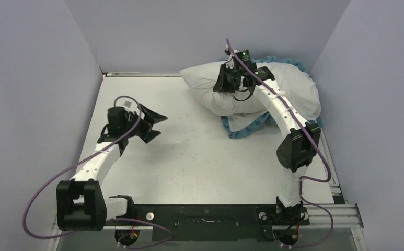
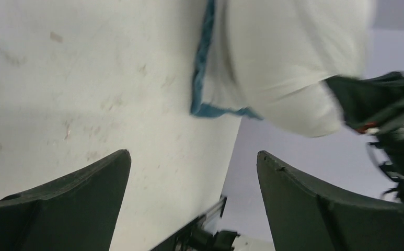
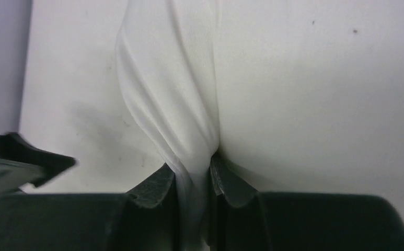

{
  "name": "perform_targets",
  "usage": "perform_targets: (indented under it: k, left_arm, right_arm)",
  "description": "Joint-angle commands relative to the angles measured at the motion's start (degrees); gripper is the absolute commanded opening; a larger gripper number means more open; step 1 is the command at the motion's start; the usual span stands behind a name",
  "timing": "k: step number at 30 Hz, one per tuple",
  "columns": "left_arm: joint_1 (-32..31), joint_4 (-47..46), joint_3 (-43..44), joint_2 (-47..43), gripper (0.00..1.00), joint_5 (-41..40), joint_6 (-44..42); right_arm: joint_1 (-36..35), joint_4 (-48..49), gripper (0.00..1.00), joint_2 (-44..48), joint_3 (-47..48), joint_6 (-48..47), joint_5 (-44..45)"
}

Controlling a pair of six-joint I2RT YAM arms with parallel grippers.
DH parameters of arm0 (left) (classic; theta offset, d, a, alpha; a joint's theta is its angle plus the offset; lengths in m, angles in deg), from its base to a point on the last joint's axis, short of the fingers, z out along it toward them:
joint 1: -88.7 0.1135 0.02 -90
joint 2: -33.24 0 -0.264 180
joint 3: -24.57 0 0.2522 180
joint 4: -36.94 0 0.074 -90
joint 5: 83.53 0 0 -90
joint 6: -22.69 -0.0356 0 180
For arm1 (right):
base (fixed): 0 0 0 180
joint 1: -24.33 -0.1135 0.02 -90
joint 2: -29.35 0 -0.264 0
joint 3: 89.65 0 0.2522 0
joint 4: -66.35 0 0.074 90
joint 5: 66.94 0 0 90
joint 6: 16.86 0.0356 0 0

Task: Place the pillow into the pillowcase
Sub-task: Stuff the pillow into the pillowcase.

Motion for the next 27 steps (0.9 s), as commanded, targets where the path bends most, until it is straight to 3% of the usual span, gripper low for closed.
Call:
perform_targets:
  k: [1, 8, 19, 27]
  left_arm:
    - [-9.89, -3.4, -3.55, 6.7, 0.87, -1.55, 1.94]
    - [-22.47, -27.84, 0.26, 24.17, 0.83, -5.67, 13.36]
    - [-34.28, -50.87, 7.89, 46.88, 0.82, -13.8, 33.43]
    - [-39.89, -43.69, 21.39, 56.22, 0.87, -18.94, 37.39]
  right_arm:
    - [3.65, 8.42, 0.05, 6.97, 1.05, 9.37, -10.11]
    - [4.05, 13.1, 0.05, 9.47, 1.48, 13.77, -13.1]
    - [4.09, 18.65, 0.05, 11.54, 2.03, 17.48, -14.16]
    - [4.14, 19.65, 0.05, 11.11, 4.48, 19.19, -14.83]
